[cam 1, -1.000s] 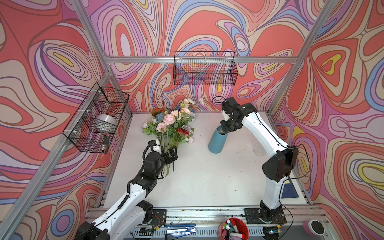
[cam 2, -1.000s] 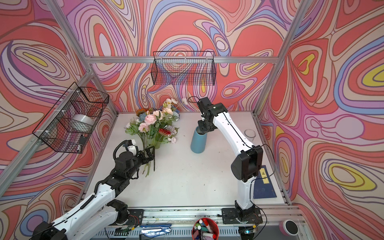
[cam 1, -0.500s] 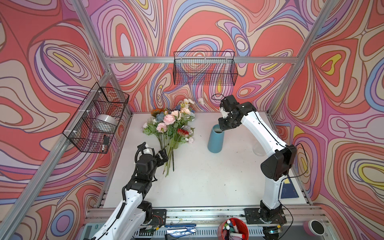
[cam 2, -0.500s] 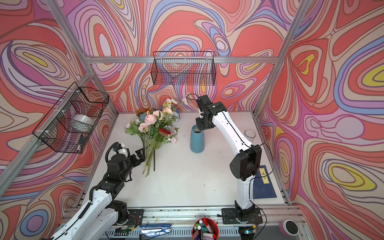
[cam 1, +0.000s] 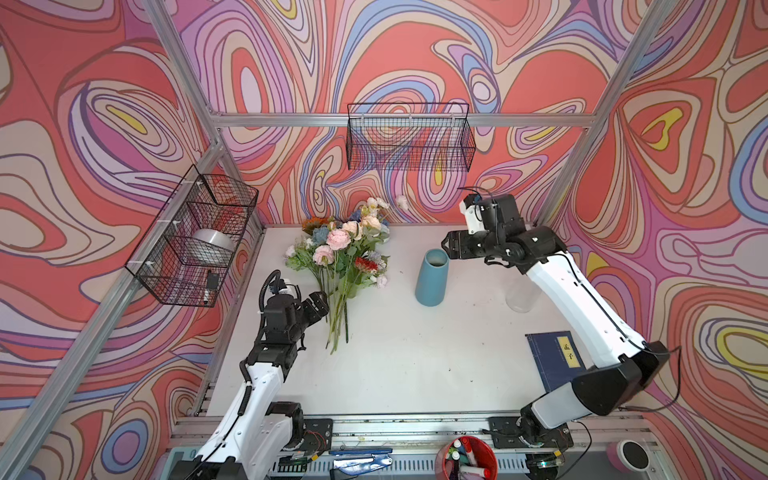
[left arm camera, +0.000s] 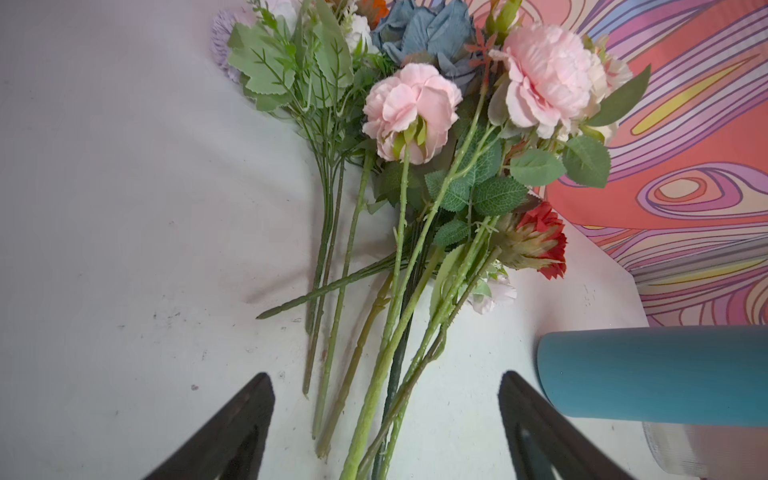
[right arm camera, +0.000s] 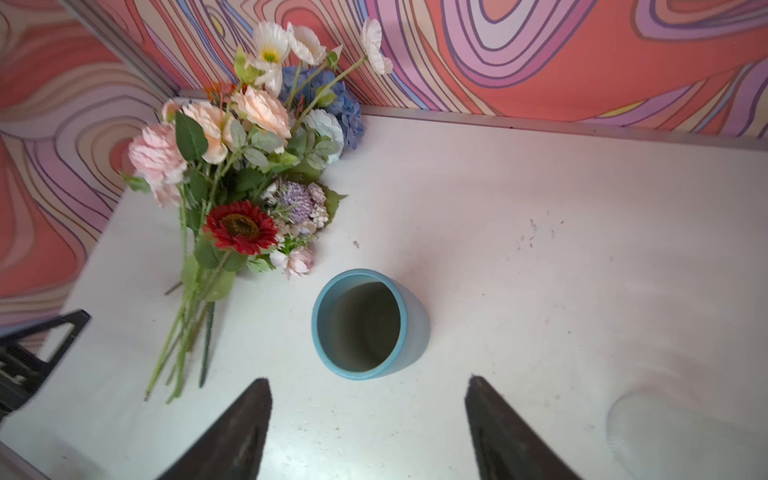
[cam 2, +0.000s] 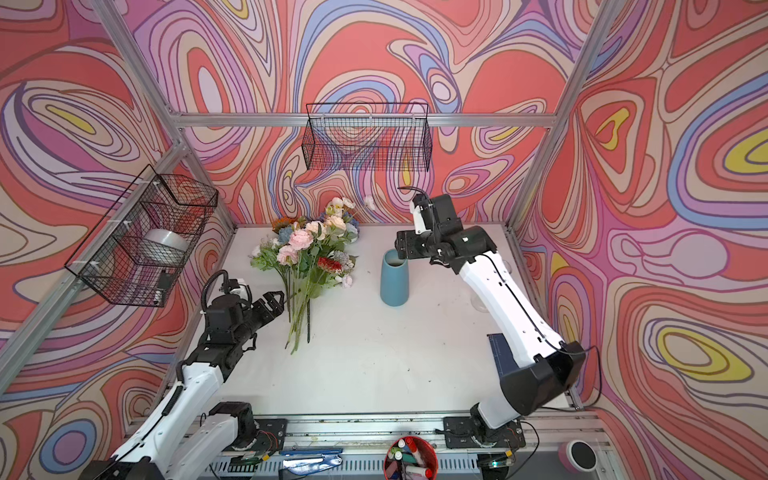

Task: Arrange the flowers into the vase
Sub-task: 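Lower the left gripper onto a pink rose stem while the right gripper releases the vase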

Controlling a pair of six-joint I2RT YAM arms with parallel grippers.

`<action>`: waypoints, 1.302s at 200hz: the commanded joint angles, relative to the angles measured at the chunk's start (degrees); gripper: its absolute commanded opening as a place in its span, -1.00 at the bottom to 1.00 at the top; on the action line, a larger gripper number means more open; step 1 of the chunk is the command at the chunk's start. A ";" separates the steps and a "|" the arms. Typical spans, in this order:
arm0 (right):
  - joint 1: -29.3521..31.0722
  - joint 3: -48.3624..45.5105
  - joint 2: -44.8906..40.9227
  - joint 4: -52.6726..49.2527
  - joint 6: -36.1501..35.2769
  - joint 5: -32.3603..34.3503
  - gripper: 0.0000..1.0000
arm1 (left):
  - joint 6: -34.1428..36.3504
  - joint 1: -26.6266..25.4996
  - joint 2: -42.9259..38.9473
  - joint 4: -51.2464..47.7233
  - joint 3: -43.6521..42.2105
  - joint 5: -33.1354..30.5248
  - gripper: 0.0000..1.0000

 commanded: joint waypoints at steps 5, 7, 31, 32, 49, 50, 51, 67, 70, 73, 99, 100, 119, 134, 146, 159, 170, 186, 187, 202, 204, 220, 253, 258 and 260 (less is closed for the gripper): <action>-0.36 -10.22 -3.69 10.34 3.81 0.64 0.94 | -0.14 0.45 3.77 -1.13 4.30 4.04 0.53; -0.41 -11.03 -4.06 10.91 4.01 0.72 0.95 | -0.07 0.47 4.18 -0.83 4.43 4.21 0.50; -0.63 -19.17 -7.99 16.59 5.52 0.39 0.95 | 1.29 0.54 9.38 3.14 7.15 7.00 0.18; -0.67 -19.44 -8.14 16.77 5.56 0.39 0.95 | 1.37 0.49 9.60 3.30 7.37 7.07 0.16; -0.83 -22.86 -9.69 18.54 6.11 1.09 0.95 | 2.56 0.51 13.88 4.86 10.19 8.41 -0.10; -0.82 -22.95 -9.73 18.62 6.12 1.09 0.95 | 2.66 0.52 14.13 4.91 10.34 8.43 -0.11; -0.81 -23.04 -9.80 18.67 6.12 1.18 0.95 | 2.71 0.48 14.35 4.93 10.50 8.36 -0.11; -0.91 -24.13 -10.12 18.69 6.30 1.30 0.95 | 3.35 0.46 18.39 5.01 12.91 7.34 -0.17; -0.90 -24.24 -10.24 18.69 6.28 1.23 0.95 | 3.46 0.48 19.10 5.17 13.21 7.32 -0.19; -0.89 -24.40 -10.27 18.70 6.30 1.15 0.95 | 3.53 0.46 19.78 5.44 13.59 7.37 -0.20; -0.98 -24.65 -10.60 18.55 6.03 1.08 0.95 | 3.57 0.52 25.70 8.20 16.21 10.17 -0.37; -1.03 -24.63 -10.63 18.54 6.03 1.09 0.95 | 3.60 0.48 25.93 8.25 16.33 10.32 -0.38; -1.03 -24.60 -10.57 18.35 5.74 1.30 0.95 | 4.86 0.28 29.77 7.86 18.67 11.46 -0.42; -0.98 -24.40 -10.65 18.00 5.63 1.56 0.95 | 6.45 -0.08 31.78 7.24 19.90 10.28 -0.41; -0.98 -24.36 -10.72 17.80 5.68 1.69 0.95 | 7.56 -0.29 32.92 7.33 20.39 9.02 -0.41; -0.98 -24.19 -10.77 17.44 5.64 1.86 0.95 | 8.67 -0.52 34.16 7.30 21.12 8.49 -0.43; -0.98 -23.97 -10.83 17.01 5.59 2.00 0.94 | 9.13 -0.60 35.17 7.45 21.55 8.58 -0.47; -0.99 -23.68 -10.98 16.67 5.42 2.14 0.94 | 9.60 -0.74 36.70 8.06 22.13 8.42 -0.52; -0.99 -23.67 -11.04 16.68 5.42 2.15 0.94 | 9.70 -0.81 36.79 8.05 22.15 8.40 -0.52; -0.98 -23.67 -11.24 16.47 5.42 2.23 0.94 | 10.44 -1.09 38.35 7.98 22.96 8.11 -0.52; -0.98 -23.73 -11.26 16.39 5.42 2.24 0.94 | 10.55 -1.08 38.53 7.97 22.96 8.17 -0.52; -1.02 -23.71 -11.72 16.08 5.36 2.54 0.94 | 10.93 -1.32 40.34 8.19 23.90 8.53 -0.55; -0.98 -23.96 -12.64 15.25 5.33 3.28 0.94 | 11.11 -1.58 43.13 8.48 25.38 8.68 -0.64; -0.99 -24.04 -12.80 15.20 5.32 3.41 0.94 | 11.19 -1.58 43.51 8.38 25.64 8.51 -0.67; -0.98 -24.02 -12.84 15.15 5.33 3.48 0.94 | 11.20 -1.58 43.62 8.31 25.68 8.51 -0.68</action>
